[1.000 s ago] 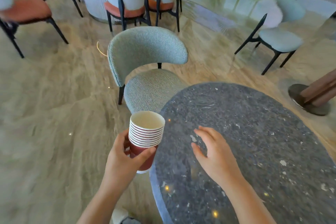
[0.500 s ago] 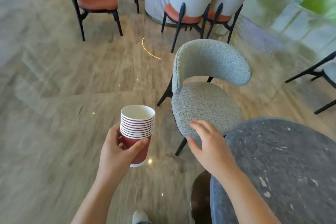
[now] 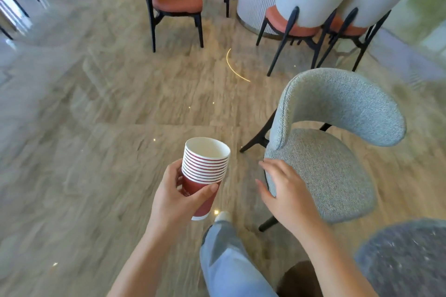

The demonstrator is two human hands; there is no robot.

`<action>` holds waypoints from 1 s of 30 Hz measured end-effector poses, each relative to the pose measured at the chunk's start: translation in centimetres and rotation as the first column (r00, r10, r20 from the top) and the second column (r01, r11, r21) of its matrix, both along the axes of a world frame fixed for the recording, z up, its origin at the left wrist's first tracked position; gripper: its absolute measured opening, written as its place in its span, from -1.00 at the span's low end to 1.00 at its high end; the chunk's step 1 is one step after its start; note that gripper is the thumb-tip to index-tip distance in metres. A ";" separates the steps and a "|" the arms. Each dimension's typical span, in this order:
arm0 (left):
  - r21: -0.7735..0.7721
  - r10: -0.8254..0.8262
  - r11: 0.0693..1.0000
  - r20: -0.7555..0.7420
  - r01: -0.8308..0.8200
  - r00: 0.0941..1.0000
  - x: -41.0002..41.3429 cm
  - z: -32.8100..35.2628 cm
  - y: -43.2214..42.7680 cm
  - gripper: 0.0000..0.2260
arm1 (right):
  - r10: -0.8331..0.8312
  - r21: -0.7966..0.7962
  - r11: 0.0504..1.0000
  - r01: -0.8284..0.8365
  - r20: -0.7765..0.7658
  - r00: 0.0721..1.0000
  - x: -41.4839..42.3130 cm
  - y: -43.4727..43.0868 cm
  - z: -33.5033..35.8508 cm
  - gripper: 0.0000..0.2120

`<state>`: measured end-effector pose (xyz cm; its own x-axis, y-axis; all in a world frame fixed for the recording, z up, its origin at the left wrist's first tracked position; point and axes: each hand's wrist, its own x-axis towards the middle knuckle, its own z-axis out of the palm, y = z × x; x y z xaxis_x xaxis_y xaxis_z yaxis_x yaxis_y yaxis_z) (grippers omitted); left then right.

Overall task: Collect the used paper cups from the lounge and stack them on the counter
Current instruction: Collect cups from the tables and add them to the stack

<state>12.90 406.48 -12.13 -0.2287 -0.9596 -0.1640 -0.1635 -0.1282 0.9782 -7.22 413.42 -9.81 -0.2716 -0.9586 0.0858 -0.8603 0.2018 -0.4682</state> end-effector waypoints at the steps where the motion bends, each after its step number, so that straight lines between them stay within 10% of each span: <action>1: -0.010 -0.002 1.000 0.001 0.002 1.000 -0.9 0.0 -1.7 -0.42 | -0.013 -0.013 1.000 0.013 0.004 1.000 -1.0 -1.6 -0.1 -0.67; 30: 0.027 -0.124 0.992 0.061 0.123 0.990 -21.6 -0.1 -56.1 -0.49 | -0.173 -0.007 0.985 0.174 0.082 0.982 -22.2 -52.0 1.2 -0.63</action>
